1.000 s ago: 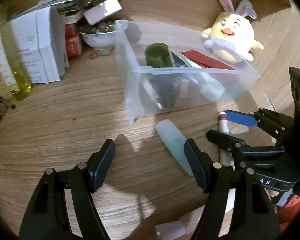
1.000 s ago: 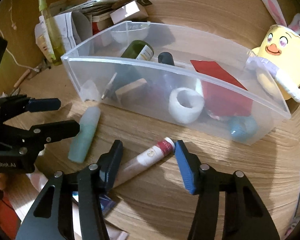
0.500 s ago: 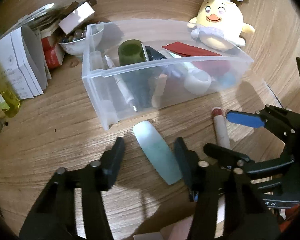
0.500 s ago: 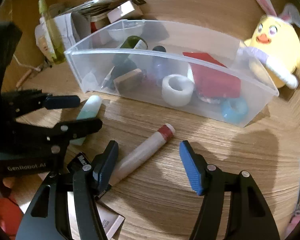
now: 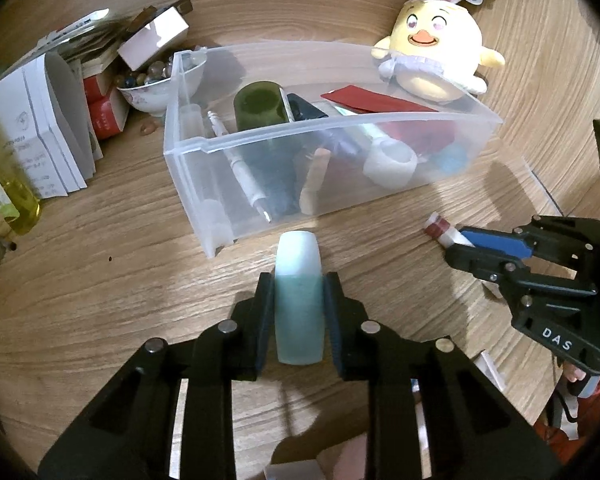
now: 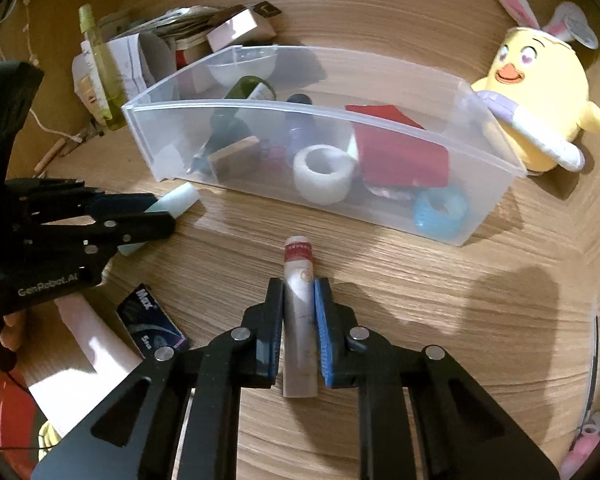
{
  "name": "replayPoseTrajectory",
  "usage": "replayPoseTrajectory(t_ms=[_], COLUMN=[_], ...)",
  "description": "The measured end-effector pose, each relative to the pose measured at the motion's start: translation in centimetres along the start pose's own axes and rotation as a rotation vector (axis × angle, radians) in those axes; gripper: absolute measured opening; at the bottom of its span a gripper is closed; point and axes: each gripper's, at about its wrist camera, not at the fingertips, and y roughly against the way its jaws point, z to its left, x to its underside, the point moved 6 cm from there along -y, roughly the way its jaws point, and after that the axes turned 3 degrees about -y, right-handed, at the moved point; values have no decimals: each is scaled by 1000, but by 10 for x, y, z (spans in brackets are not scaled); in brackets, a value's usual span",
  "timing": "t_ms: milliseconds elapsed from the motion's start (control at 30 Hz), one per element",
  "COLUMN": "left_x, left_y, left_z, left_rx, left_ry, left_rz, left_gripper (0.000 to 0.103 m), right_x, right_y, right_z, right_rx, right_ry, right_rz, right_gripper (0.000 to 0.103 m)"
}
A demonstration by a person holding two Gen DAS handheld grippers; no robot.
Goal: Organize objects
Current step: 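Grasp the pale green bottle with the left gripper while the right gripper grasps the white-red tube, then carry the bottle and tube over the clear box and release both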
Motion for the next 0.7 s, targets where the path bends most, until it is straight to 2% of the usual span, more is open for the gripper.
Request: replayPoseTrajectory(t_ms=[267,700], left_x=[1,-15], left_y=[20,57], left_z=[-2,-4], left_rx=[18,33], left_ry=[24,40], left_rz=[-49,-156], left_gripper=[24,24], right_x=[-8,-29], right_y=[23,69], right_z=[-8,-14], right_rx=[-23,-33], right_ry=[-63,-85], right_rz=[-67,-192], right_gripper=[14,14])
